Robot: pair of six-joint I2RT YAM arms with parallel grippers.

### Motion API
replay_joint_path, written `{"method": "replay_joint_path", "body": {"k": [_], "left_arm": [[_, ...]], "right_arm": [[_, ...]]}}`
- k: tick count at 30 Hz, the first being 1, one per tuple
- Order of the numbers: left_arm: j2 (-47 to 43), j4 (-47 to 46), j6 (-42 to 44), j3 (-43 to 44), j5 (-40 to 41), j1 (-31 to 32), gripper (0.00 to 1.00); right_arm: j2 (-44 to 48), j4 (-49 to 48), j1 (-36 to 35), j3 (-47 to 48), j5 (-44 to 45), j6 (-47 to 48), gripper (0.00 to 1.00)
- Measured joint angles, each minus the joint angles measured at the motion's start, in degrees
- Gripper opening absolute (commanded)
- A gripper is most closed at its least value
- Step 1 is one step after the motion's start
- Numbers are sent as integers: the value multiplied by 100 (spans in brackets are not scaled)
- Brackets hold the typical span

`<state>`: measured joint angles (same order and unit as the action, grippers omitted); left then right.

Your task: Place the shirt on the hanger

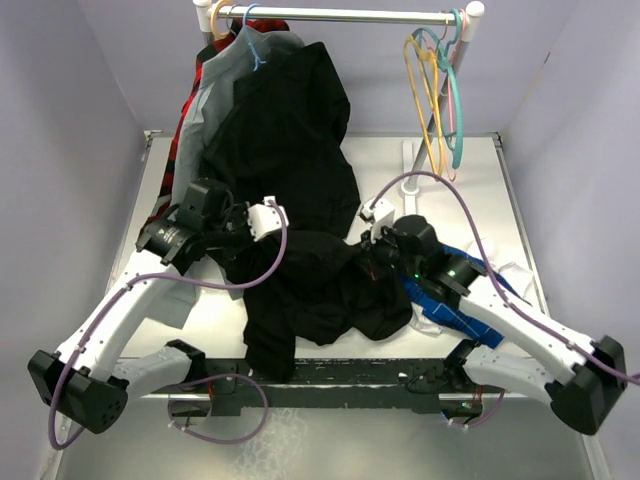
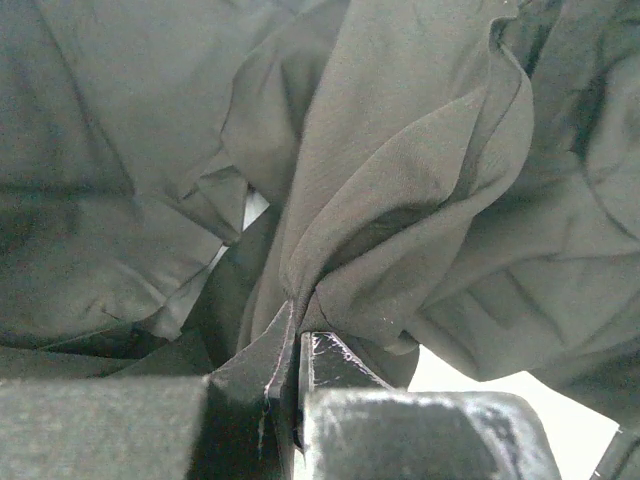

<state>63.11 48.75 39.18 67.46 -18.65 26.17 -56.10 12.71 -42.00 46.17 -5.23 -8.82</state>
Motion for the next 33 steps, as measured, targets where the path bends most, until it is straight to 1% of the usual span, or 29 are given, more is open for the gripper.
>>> {"method": "replay_joint_path", "body": {"k": [2,4,8,12,18,20,22,23,24,25,26,29,33], "left_arm": [[-37,-428,7,-382,74,-138,0],[-9,-863,48,-691,157,-269,0],[221,-1620,90,-1029,254,-538,0],[756,-2363,70,-1145,273,-887,0],[1589,-3032,-31,-1115,306,-1069,0],[1853,-3126,-118,-1025,310,-1069,17],[2050,-3161,-221,-881,306,-1069,29],[2100,-3156,-284,-809,302,-1069,41],[2111,-3147,-343,-741,286,-1069,80],[2107,-3128,-393,-680,260,-1069,98],[2083,-3097,-444,-592,216,-1067,100],[1880,-2905,-658,-354,120,-1014,99],[1276,-2310,-732,13,-168,-728,99]], "right_arm": [[-404,-74,0,98,205,-289,0],[-1005,-105,-4,249,573,-564,0],[-1766,-114,-4,334,1093,-953,0],[-2022,-149,0,501,1530,-1104,0],[-2586,-295,133,1598,2076,-1086,0],[-2787,-363,223,1805,2184,-1071,0],[-2994,-426,310,1919,2267,-1058,0],[-3093,-444,348,1937,2291,-1049,0],[-3187,-448,387,1941,2312,-1045,0],[-3254,-448,407,1945,2332,-1040,0],[-3362,-446,459,1958,2334,-1027,0],[-3606,-435,566,2039,2328,-1023,0],[-3759,-439,662,2144,2273,-1021,0]]}}
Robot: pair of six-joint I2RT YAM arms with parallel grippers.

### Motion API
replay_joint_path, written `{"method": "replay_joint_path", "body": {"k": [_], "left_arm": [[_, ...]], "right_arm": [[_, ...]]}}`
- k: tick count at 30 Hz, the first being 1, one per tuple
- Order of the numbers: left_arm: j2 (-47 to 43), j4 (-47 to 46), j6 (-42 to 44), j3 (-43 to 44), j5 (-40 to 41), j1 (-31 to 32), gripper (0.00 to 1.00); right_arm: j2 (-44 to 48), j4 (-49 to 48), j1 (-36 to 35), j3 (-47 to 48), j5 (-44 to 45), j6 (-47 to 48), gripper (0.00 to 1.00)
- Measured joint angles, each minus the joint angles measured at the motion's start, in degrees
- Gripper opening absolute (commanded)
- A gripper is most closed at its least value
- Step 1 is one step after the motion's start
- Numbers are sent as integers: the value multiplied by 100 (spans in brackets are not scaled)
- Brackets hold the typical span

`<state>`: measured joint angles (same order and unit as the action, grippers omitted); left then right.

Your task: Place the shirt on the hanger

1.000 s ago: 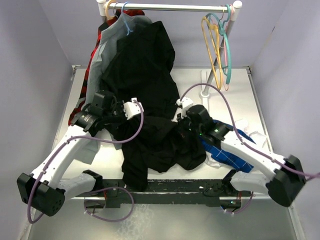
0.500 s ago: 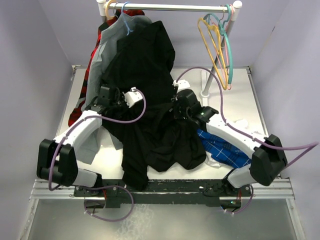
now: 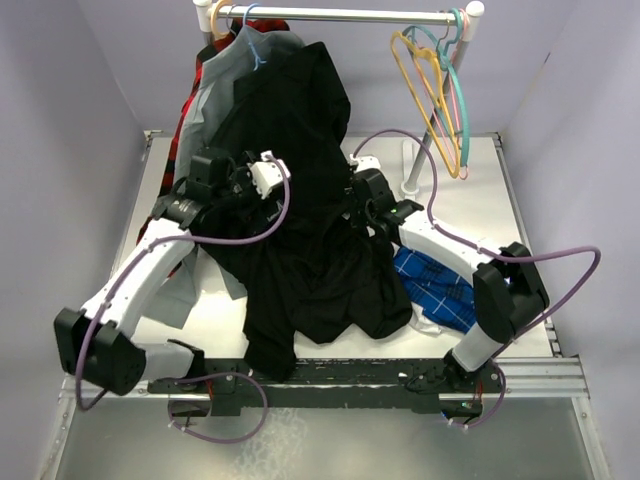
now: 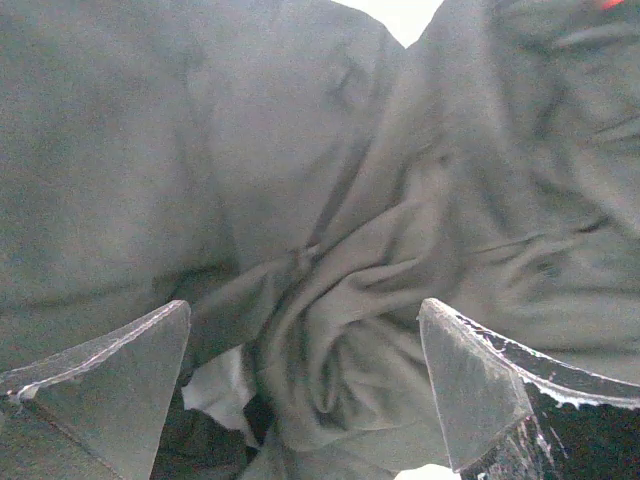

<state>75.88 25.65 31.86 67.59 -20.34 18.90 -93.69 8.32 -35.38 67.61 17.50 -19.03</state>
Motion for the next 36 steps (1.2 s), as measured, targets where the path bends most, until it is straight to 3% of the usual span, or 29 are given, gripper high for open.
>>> {"method": "replay_joint_path", "body": {"k": [4,7,9,13,14,15,16,22,27,29,34,36], "left_arm": [[-354,546,-343,623,-98,750,99],[-573,481,-966,529,-203,1226,99],[-590,345,-1473,337,-76,1281,99],[-345,-83,-2166,-151,190,1261,99],[-254,-190,-2339,-269,197,1268,99],[-166,-291,-2479,-369,210,1272,99],[-76,-391,-2621,-476,232,1279,99],[144,-610,-3084,-623,564,1307,99],[162,-531,-3292,-264,734,1307,99],[170,-426,-3388,-26,765,1305,99],[170,-247,-3528,435,787,1287,99],[175,-179,-3534,525,730,1274,99]], "right_arm": [[-2,-7,46,87,-55,11,0],[0,-24,59,127,-90,22,1],[0,-24,83,127,-175,28,14],[0,-42,133,127,-361,70,58],[2,-55,133,127,-382,59,72],[20,-70,140,125,-407,61,93],[74,-90,142,111,-444,98,100],[1307,-212,142,-286,-782,463,100],[2363,-199,142,-166,-1421,940,99],[2356,205,142,409,-1561,1113,93],[1620,1217,302,2850,-1578,1497,53],[1165,1554,667,4094,-1707,1517,55]]}}
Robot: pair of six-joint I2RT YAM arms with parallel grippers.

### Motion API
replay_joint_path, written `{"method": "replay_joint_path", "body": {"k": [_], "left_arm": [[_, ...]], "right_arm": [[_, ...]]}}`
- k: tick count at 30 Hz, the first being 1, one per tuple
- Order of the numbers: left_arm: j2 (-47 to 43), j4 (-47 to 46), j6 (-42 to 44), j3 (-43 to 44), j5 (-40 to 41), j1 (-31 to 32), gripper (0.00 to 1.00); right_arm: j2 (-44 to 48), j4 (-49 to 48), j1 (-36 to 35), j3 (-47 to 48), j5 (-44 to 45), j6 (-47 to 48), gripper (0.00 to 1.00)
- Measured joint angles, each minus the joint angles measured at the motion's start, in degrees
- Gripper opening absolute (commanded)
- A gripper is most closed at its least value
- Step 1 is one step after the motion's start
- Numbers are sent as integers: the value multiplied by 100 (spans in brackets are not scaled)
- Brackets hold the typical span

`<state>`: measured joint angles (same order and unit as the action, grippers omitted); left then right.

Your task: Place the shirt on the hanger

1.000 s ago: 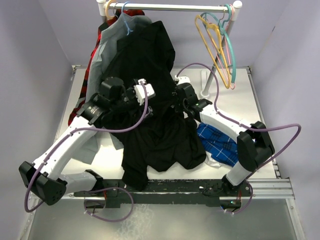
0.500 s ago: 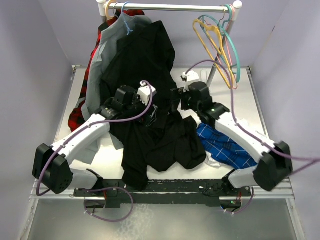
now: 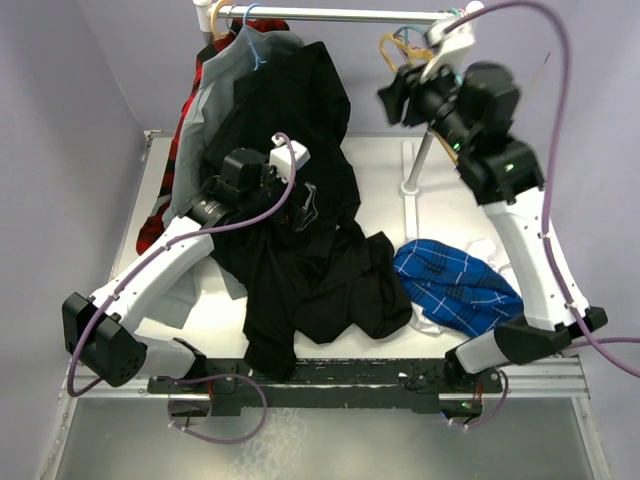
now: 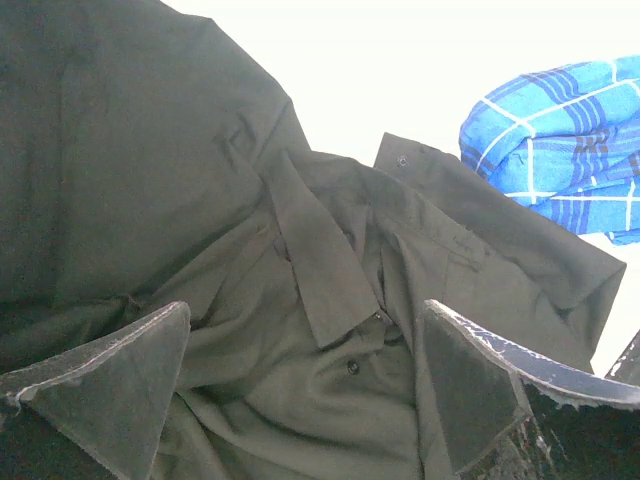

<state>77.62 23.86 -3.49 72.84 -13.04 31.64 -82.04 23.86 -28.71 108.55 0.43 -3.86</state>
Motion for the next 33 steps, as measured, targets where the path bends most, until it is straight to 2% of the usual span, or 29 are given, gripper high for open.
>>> {"method": "replay_joint_path", "body": {"k": [2,4,9,18,33], "left_arm": [[15,66,-26,42,-28,-2,99],[37,120,-42,66,-42,-2,99],[79,146,-42,68,-37,-2,99],[103,155,-48,105,57,-2,99],[103,151,-59,122,90,-2,99]], "right_arm": [[-354,192,487,916,-42,-52,61],[-586,457,824,1451,-20,-83,64],[-1172,1292,1213,2546,-216,-111,67],[-1152,1812,1746,1958,-654,-225,67],[-739,1779,1827,1169,57,-203,75]]}}
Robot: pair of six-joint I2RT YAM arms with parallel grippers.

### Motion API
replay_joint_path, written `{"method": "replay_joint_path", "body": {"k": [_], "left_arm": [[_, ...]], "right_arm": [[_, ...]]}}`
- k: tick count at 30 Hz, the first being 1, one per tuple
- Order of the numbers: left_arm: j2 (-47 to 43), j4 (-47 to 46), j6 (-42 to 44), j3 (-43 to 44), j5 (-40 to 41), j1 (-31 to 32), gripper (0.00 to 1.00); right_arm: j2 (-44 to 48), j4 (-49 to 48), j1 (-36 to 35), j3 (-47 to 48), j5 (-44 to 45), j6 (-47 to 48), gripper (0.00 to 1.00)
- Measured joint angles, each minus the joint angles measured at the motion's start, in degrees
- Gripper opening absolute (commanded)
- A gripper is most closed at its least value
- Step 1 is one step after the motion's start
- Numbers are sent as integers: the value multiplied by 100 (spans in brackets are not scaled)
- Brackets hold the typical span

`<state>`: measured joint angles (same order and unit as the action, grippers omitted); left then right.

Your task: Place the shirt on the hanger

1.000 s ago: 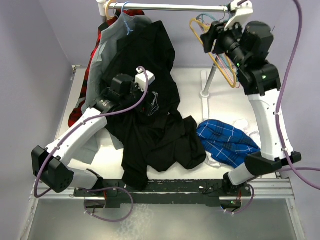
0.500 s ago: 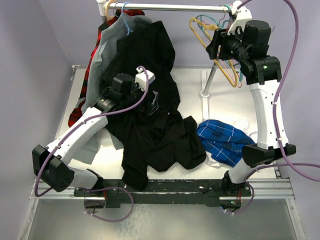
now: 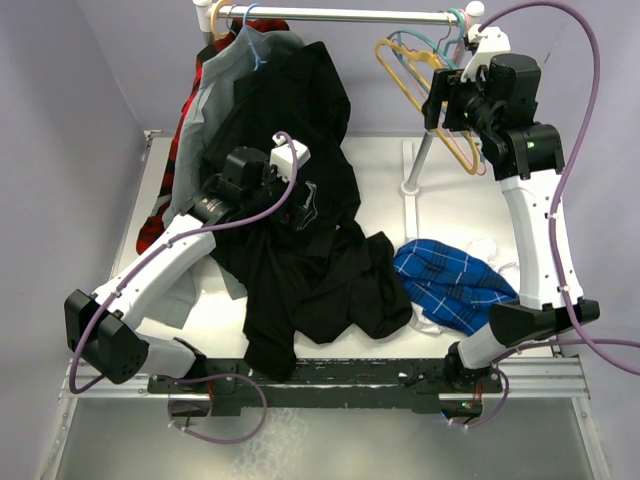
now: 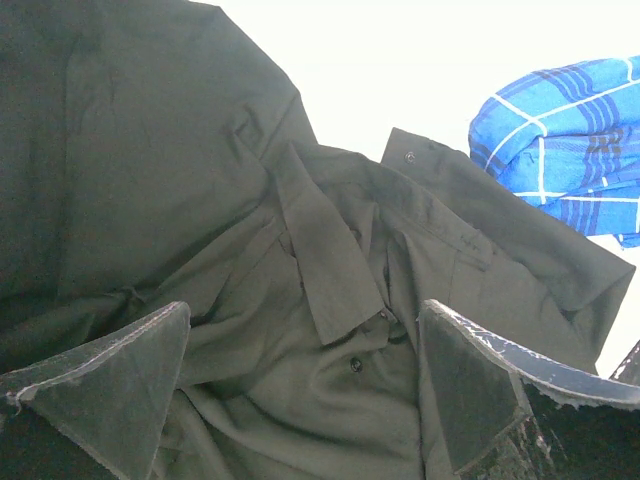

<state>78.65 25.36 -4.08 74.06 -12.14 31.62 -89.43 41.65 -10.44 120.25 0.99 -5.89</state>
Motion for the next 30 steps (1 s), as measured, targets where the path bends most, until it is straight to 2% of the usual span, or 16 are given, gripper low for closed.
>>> {"method": "replay_joint_path", "body": {"k": [17,20,30], "left_arm": [[0,-46,-111,-17,-90,-9,99],[0,-48,-111,-44,-118,-9,99],[0,-48,-114,-68,-166,-9,99]], "right_arm": [[72,-448,0,-588,452,122,72],[68,-509,0,-763,549,144,66],[44,-708,0,-831,533,190,27]]}}
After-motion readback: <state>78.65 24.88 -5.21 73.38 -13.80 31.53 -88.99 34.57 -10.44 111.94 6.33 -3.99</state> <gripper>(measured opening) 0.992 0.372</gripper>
